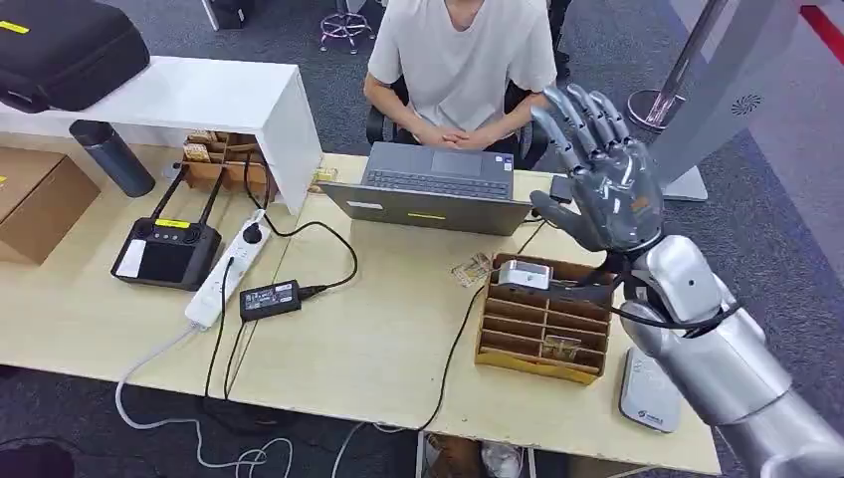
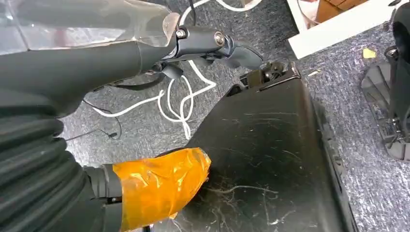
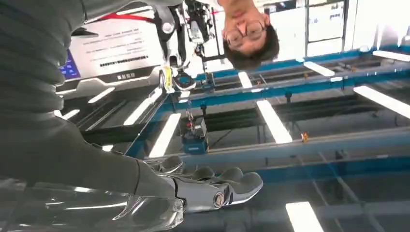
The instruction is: Pass the card to the sensor for recognition and then transmit it.
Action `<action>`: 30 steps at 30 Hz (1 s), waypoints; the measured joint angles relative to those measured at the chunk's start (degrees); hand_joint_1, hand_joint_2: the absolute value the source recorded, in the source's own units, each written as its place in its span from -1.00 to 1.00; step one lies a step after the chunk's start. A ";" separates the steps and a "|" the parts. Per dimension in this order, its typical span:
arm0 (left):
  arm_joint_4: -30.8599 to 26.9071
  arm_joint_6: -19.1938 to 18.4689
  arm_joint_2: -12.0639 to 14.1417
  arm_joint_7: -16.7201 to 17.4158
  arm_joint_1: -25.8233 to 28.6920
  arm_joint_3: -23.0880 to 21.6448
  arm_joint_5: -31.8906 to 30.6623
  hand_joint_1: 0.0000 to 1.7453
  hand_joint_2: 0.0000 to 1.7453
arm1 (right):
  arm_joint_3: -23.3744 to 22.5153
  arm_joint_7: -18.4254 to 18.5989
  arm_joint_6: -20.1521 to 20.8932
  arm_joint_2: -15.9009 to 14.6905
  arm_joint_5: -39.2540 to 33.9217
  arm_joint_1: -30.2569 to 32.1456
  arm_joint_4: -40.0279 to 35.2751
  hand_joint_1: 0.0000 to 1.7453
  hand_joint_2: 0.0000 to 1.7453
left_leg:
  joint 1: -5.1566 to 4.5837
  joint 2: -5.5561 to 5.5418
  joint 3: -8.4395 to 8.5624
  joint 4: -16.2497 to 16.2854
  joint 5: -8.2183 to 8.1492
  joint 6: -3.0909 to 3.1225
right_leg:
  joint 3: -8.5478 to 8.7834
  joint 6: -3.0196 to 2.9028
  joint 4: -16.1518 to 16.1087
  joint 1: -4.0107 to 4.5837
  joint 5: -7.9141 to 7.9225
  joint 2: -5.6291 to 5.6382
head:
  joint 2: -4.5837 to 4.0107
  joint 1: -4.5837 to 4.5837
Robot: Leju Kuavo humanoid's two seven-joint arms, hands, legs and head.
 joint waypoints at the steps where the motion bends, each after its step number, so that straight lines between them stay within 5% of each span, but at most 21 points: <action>1: 0.00 0.00 0.04 0.00 0.01 0.00 -0.18 -1.00 1.00 | 0.09 0.15 0.44 -0.66 0.00 0.45 -0.69 -1.00 1.00 | 0.00 0.00 -0.01 0.00 0.00 0.00 | 0.00 0.00 0.00 0.00 0.00 0.00 | 0.00 0.00; 9: 0.00 -0.15 0.22 0.00 0.01 0.00 -1.92 -1.00 1.00 | 1.47 1.57 4.70 -5.91 -0.50 4.24 -1.71 -1.00 1.00 | 0.00 0.00 -0.02 0.00 0.00 0.00 | 0.00 0.00 0.00 0.00 0.00 0.00 | 0.00 0.02; 21: 0.00 -0.50 0.50 0.09 0.00 0.00 -4.22 -1.00 1.00 | 5.18 0.61 24.42 -10.24 -7.63 0.99 1.07 -1.00 1.00 | 0.00 0.00 -0.05 0.00 0.00 0.00 | 0.00 0.00 0.01 0.00 0.00 -0.01 | 0.00 0.00; 30: 0.00 -0.59 0.61 0.09 0.00 0.00 -4.59 -1.00 1.00 | 7.26 0.35 27.45 -11.02 -9.09 -1.54 2.07 -1.00 1.00 | 0.00 0.00 -0.05 0.00 0.00 0.00 | 0.01 0.00 0.01 0.00 0.00 -0.01 | 0.00 0.00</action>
